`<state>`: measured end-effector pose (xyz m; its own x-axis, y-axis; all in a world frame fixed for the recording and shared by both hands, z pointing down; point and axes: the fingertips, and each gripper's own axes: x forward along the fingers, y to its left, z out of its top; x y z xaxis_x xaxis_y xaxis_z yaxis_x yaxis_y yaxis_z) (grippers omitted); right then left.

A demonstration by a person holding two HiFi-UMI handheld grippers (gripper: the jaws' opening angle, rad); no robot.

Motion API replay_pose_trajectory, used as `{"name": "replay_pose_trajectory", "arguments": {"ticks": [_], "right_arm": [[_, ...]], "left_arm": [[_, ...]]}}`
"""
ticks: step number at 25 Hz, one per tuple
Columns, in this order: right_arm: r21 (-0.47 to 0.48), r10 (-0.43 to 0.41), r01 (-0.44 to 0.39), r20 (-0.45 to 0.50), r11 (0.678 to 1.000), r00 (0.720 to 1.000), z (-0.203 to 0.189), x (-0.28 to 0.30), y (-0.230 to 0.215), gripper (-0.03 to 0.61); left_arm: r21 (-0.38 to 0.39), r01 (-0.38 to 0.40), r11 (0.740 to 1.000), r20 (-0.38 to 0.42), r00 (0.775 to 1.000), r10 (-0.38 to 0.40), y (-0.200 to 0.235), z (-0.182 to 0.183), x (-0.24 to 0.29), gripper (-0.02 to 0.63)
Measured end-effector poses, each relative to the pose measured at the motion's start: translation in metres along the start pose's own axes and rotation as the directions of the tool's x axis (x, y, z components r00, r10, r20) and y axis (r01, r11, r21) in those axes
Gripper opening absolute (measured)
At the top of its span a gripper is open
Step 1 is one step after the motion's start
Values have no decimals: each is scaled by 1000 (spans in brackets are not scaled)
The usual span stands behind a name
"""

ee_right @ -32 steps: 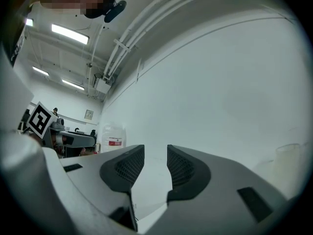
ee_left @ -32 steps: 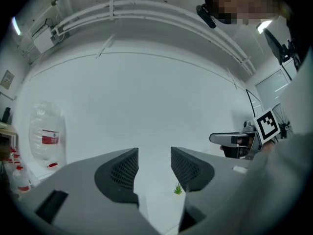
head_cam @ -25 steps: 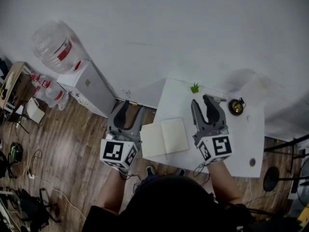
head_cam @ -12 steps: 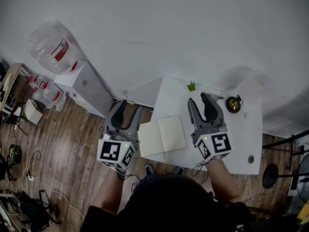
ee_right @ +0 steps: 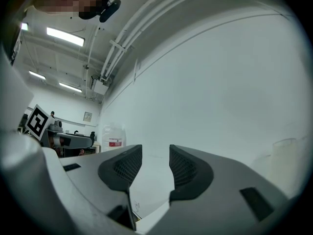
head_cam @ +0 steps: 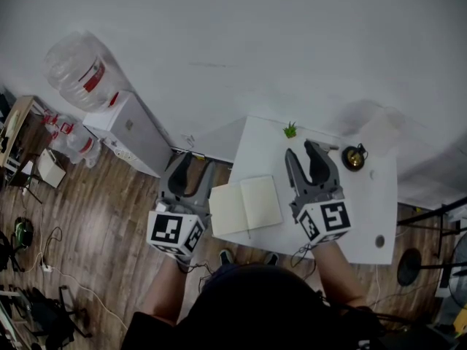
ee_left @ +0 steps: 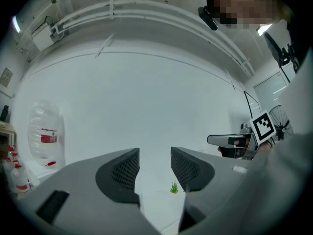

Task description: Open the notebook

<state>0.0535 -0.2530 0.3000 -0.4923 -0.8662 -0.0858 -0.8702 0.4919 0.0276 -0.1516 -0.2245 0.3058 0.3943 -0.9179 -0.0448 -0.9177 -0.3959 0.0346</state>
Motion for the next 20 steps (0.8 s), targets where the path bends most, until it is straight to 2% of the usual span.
{"name": "replay_pose_trajectory", "arguments": {"ticks": [20], "right_arm": [[8, -13, 13, -14, 1000, 1000, -4, 2, 1, 158]], "left_arm": [[-30, 6, 1000, -17, 1000, -6, 6, -11, 1, 195]]}}
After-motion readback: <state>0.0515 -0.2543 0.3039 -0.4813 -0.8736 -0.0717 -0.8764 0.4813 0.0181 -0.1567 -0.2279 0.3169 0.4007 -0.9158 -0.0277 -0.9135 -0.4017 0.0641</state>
